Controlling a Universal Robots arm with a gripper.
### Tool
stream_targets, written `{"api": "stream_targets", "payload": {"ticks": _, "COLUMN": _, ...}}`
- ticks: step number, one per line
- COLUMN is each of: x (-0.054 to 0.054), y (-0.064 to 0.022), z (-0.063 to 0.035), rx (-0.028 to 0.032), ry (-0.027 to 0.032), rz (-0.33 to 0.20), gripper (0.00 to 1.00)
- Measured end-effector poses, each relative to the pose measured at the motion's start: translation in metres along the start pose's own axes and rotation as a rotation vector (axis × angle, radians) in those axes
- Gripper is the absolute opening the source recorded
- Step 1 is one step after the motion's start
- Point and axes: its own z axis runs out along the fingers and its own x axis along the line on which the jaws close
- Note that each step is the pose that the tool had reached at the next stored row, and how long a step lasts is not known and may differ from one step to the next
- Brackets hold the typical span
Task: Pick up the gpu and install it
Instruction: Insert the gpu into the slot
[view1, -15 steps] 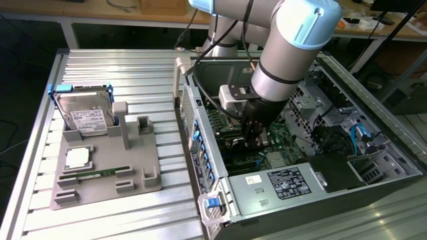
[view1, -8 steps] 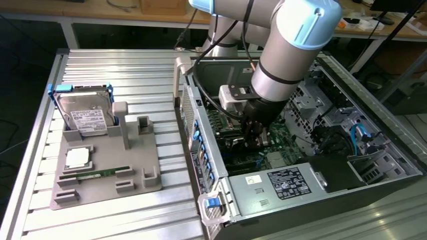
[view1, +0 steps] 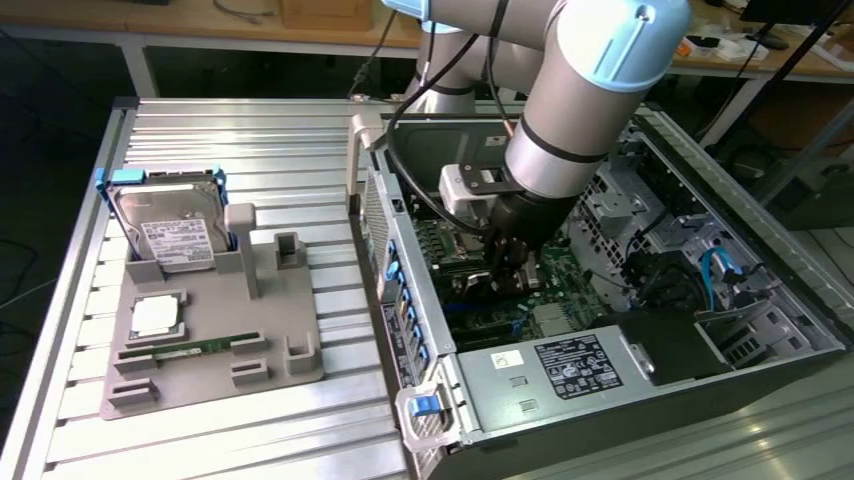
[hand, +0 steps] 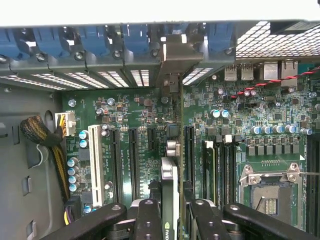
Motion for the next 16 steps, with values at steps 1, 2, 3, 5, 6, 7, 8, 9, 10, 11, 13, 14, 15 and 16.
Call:
{"api": "stream_targets", "payload": {"ticks": 1, "x": 0.0, "y": 0.0, "z": 0.0, "rx": 0.0, "ry": -0.0002, "rz": 0.003, "gripper": 0.27}}
{"api": "stream_targets", "payload": {"ticks": 2, "x": 0.0, "y": 0.0, "z": 0.0, "rx": 0.0001, "ry": -0.0003, "rz": 0.007, "gripper": 0.27}}
{"api": "stream_targets", "payload": {"ticks": 3, "x": 0.0, "y": -0.0001, "z": 0.0, "rx": 0.0002, "ry": -0.0004, "rz": 0.012, "gripper": 0.27}}
{"api": "stream_targets", "payload": {"ticks": 5, "x": 0.0001, "y": -0.0008, "z": -0.0002, "rx": 0.0003, "ry": -0.0002, "rz": 0.021, "gripper": 0.27}}
{"api": "stream_targets", "payload": {"ticks": 6, "x": 0.0001, "y": -0.0016, "z": -0.0002, "rx": 0.0004, "ry": -0.0002, "rz": 0.024, "gripper": 0.27}}
{"api": "stream_targets", "payload": {"ticks": 7, "x": 0.0, "y": -0.003, "z": -0.0002, "rx": 0.0006, "ry": -0.0003, "rz": 0.026, "gripper": 0.27}}
{"api": "stream_targets", "payload": {"ticks": 8, "x": -0.0001, "y": -0.004, "z": -0.0002, "rx": 0.0007, "ry": -0.0003, "rz": 0.028, "gripper": 0.27}}
{"api": "stream_targets", "payload": {"ticks": 9, "x": 0.0, "y": -0.0055, "z": -0.0001, "rx": 0.0009, "ry": -0.0005, "rz": 0.031, "gripper": 0.27}}
{"api": "stream_targets", "payload": {"ticks": 10, "x": -0.0001, "y": -0.0056, "z": -0.0001, "rx": 0.001, "ry": -0.0006, "rz": 0.033, "gripper": 0.27}}
{"api": "stream_targets", "payload": {"ticks": 11, "x": -0.0001, "y": -0.0056, "z": 0.0, "rx": 0.0011, "ry": -0.0007, "rz": 0.034, "gripper": 0.27}}
{"api": "stream_targets", "payload": {"ticks": 13, "x": -0.0001, "y": -0.0057, "z": 0.0, "rx": 0.0011, "ry": -0.0006, "rz": 0.035, "gripper": 0.27}}
{"api": "stream_targets", "payload": {"ticks": 14, "x": -0.0001, "y": -0.0057, "z": 0.0, "rx": 0.001, "ry": -0.0005, "rz": 0.035, "gripper": 0.27}}
{"api": "stream_targets", "payload": {"ticks": 15, "x": -0.0001, "y": -0.0057, "z": 0.0001, "rx": 0.001, "ry": -0.0005, "rz": 0.035, "gripper": 0.27}}
{"api": "stream_targets", "payload": {"ticks": 16, "x": -0.0001, "y": -0.0055, "z": 0.0001, "rx": 0.001, "ry": -0.0004, "rz": 0.035, "gripper": 0.27}}
